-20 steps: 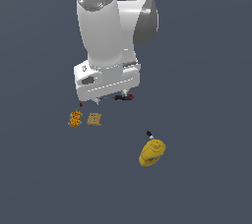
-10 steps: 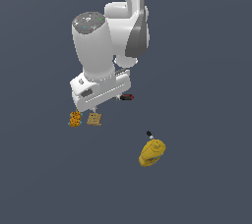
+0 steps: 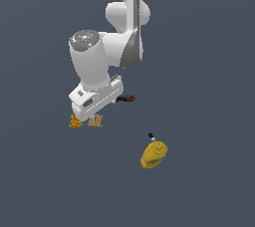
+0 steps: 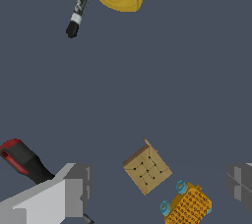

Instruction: Pick up a designated object from a clutter of objects.

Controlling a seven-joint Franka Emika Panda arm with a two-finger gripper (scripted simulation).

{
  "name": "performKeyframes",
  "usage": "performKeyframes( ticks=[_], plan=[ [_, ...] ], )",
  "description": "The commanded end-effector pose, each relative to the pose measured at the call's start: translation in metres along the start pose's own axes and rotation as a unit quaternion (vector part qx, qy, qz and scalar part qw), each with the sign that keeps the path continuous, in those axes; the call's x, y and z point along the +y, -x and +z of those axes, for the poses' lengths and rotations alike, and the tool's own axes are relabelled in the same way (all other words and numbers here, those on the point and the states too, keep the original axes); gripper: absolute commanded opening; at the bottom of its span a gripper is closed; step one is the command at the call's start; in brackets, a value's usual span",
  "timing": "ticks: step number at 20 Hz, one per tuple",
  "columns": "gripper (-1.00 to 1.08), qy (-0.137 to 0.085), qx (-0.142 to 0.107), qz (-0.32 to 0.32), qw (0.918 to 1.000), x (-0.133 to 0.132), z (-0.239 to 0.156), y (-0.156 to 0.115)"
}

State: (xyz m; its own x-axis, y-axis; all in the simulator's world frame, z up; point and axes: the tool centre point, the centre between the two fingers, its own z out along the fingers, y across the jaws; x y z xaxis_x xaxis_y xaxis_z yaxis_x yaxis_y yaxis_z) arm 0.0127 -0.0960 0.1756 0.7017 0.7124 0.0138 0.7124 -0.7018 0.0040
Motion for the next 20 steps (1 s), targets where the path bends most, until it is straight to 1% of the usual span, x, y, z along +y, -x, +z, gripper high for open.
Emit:
performKeyframes(
  ticks=[1, 5, 10, 15, 20],
  plan=[
    [1.0, 0.0, 0.0, -0.027, 0.9996, 0.003, 0.009, 0.005],
    [1.0, 0.0, -0.001, -0.07, 0.9976, 0.006, 0.024, 0.014],
    [1.0, -0.001, -0.002, -0.122, 0.9925, 0.01, 0.043, 0.025],
    [1.0, -0.002, -0.003, -0.175, 0.9846, 0.013, 0.061, 0.037],
    [1.0, -0.002, -0.004, -0.226, 0.974, 0.015, 0.079, 0.049]
  ],
)
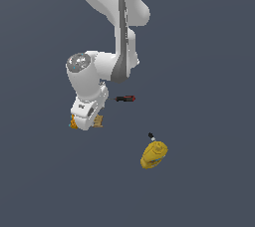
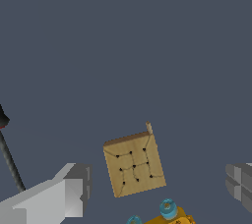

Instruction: Pick up a designated object from a clutter of objects.

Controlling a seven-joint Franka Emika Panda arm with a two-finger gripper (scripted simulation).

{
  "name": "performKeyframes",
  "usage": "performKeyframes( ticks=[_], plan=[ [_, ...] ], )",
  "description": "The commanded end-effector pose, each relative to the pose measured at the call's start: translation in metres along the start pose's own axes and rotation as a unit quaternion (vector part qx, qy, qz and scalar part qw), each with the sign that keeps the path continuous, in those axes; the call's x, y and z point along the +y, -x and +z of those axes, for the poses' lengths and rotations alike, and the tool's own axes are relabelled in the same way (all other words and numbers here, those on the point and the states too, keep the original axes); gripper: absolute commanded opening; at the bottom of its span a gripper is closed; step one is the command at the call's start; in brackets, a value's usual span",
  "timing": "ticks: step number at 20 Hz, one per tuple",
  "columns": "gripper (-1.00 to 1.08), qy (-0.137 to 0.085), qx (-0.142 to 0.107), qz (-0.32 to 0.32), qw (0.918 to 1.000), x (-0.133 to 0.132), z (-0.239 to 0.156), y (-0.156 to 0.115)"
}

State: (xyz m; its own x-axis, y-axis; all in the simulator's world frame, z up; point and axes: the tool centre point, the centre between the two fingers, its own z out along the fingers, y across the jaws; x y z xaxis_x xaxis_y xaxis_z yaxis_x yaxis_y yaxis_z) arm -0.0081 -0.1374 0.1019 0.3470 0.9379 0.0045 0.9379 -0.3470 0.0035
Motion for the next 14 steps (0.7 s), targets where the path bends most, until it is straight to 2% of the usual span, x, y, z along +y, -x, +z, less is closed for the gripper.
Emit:
performKeyframes(
  ticks=[1, 14],
  plan=[
    [1.0, 0.0, 0.0, -0.027, 0.9996, -0.002, 0.009, 0.006],
    [1.0, -0.002, -0.002, -0.114, 0.9935, -0.009, 0.038, 0.025]
  ],
)
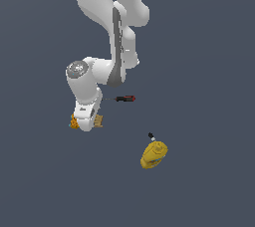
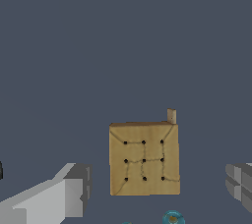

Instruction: Pick up a designated object from a clutter of objects.

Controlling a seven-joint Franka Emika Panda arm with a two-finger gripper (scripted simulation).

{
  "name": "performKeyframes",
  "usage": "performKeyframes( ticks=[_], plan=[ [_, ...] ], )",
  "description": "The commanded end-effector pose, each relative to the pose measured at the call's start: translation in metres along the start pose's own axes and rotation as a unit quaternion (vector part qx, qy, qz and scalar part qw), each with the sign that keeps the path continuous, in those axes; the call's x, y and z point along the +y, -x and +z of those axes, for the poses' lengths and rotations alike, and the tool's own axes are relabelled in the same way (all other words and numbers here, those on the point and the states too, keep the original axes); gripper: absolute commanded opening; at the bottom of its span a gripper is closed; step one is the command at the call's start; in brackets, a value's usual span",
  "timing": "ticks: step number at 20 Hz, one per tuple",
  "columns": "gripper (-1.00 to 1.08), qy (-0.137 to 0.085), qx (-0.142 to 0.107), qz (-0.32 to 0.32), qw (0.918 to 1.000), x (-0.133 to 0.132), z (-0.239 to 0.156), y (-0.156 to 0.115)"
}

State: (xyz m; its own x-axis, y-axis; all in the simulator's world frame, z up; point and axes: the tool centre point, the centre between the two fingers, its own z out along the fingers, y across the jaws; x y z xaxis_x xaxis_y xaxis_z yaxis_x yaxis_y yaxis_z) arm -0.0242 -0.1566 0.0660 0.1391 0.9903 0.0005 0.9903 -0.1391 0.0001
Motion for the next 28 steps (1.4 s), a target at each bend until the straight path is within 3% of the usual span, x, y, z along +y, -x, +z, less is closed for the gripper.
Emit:
performKeyframes(
  ticks=[1, 11, 26, 27, 28],
  plan=[
    [1.0, 0.0, 0.0, -0.01, 1.0, -0.001, 0.003, 0.002],
    [1.0, 0.0, 0.0, -0.015, 0.9999, -0.002, 0.01, 0.003],
    [1.0, 0.0, 0.0, -0.017, 0.9999, -0.003, 0.055, 0.003],
    [-1.0, 0.0, 0.0, -0.017, 0.9999, -0.003, 0.055, 0.003],
    [-1.0, 0.0, 0.0, -0.017, 0.9999, -0.003, 0.055, 0.003]
  ],
)
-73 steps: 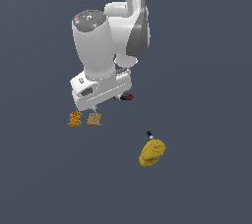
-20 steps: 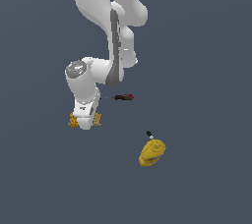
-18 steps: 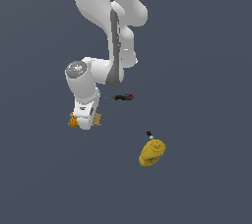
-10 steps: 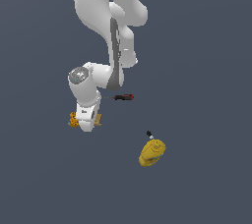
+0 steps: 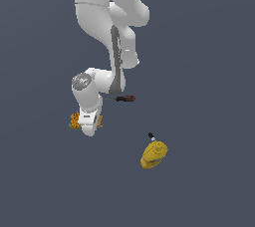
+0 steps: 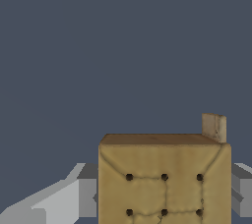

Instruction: Pick up a designated object from a clutter of objects.

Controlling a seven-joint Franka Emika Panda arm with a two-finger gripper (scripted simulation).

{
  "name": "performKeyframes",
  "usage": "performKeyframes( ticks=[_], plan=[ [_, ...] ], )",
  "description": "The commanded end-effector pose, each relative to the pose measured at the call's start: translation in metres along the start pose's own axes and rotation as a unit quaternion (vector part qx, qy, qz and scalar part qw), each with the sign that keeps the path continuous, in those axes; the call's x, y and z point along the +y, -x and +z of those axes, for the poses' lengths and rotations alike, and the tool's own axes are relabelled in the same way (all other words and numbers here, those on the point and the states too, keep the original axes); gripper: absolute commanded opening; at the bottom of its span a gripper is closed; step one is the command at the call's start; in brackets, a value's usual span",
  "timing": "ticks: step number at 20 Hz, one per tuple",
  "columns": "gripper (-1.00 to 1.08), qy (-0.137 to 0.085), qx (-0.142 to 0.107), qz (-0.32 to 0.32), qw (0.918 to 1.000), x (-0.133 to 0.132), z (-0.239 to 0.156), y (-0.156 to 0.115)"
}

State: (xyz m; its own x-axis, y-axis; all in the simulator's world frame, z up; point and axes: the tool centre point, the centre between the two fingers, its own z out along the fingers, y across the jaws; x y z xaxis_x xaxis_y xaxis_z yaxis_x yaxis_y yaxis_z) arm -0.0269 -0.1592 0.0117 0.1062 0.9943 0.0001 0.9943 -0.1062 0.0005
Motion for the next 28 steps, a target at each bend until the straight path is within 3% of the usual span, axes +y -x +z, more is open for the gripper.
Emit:
performKeyframes(
  ticks=[1, 16, 28],
  plan=[
    [-1.0, 0.0, 0.0, 0.0, 1.0, 0.0, 0.001, 0.0],
    [-1.0, 0.001, 0.0, 0.0, 1.0, -0.002, -0.011, 0.002],
    [-1.0, 0.0, 0.0, 0.0, 1.0, -0.019, -0.081, 0.015]
  ],
)
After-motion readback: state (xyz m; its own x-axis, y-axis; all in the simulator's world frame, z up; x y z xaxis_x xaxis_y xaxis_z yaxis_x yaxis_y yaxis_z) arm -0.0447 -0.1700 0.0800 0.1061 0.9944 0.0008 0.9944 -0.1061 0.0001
